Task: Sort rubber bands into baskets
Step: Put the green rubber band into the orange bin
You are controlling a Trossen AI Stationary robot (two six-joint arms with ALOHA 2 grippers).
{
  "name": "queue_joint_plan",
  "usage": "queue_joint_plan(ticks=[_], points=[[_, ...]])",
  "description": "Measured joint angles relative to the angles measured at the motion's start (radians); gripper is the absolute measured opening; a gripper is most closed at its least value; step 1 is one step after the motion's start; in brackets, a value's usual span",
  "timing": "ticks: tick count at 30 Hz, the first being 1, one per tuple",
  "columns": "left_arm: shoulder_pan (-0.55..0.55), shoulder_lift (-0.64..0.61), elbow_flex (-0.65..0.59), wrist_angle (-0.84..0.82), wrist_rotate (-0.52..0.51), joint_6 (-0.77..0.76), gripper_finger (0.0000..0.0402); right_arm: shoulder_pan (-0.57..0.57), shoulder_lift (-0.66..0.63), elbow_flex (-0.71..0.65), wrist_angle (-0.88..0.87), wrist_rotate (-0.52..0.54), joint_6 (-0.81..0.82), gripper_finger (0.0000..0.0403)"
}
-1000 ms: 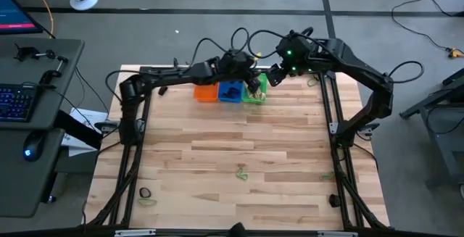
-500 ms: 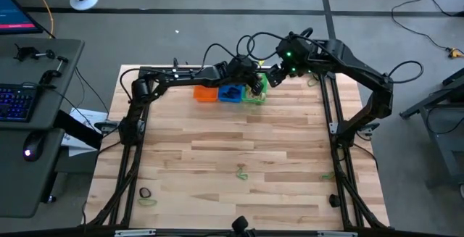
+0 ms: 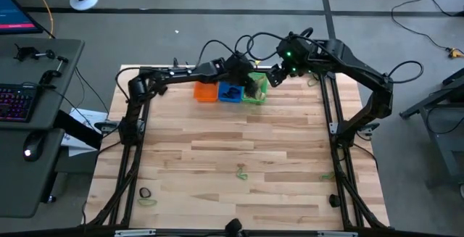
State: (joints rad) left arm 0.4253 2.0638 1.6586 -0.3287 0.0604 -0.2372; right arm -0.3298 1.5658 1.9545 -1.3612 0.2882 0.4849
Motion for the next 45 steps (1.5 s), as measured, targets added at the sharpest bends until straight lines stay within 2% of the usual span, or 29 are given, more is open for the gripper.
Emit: queue_joint_plan(ticks=[4, 7, 11, 15, 17, 21, 27, 30, 33, 36, 40, 45], points=[[0.000, -0.075, -0.024, -0.247, 0.107, 0.068, 0.0213, -0.017, 0.000, -0.013, -0.073, -0.002, -0.044, 0.0226], [-0.020, -0.173, -0.135, -0.314, 0.137, 0.083, 0.0213, -0.032, 0.000, -0.060, -0.114, -0.039, -0.063, 0.0226], [-0.066, -0.417, -0.421, -0.137, 0.145, -0.024, 0.0214, -0.037, -0.015, -0.200, -0.079, -0.141, -0.120, 0.0226], [-0.136, -0.692, -0.722, 0.075, 0.125, -0.238, 0.0214, -0.036, -0.039, -0.379, 0.000, -0.268, -0.174, 0.0226], [-0.177, -0.818, -0.826, 0.149, 0.064, -0.324, 0.0214, -0.030, -0.052, -0.463, 0.031, -0.347, -0.177, 0.0226], [-0.233, -0.995, -0.950, 0.164, -0.084, -0.426, 0.0214, 0.017, -0.086, -0.609, 0.061, -0.502, -0.121, 0.0226], [-0.226, -1.105, -0.989, 0.176, -0.202, -0.429, 0.0214, 0.214, -0.162, -0.810, 0.099, -0.645, 0.107, 0.0226], [-0.198, -1.105, -0.989, 0.216, -0.198, -0.374, 0.0214, 0.348, -0.188, -0.904, 0.115, -0.688, 0.316, 0.0226], [-0.167, -1.103, -0.989, 0.248, -0.170, -0.339, 0.0214, 0.496, -0.194, -0.997, 0.124, -0.787, 0.521, 0.0226], [-0.143, -1.102, -0.989, 0.253, -0.142, -0.318, 0.0214, 0.646, -0.191, -1.093, 0.180, -0.884, 0.656, 0.0226], [-0.123, -1.102, -0.989, 0.253, -0.138, -0.285, 0.0214, 0.790, -0.189, -1.208, 0.316, -0.890, 0.780, 0.0226], [-0.111, -1.102, -0.989, 0.253, -0.138, -0.286, 0.0214, 0.859, -0.169, -1.282, 0.393, -0.890, 0.824, 0.0226]])
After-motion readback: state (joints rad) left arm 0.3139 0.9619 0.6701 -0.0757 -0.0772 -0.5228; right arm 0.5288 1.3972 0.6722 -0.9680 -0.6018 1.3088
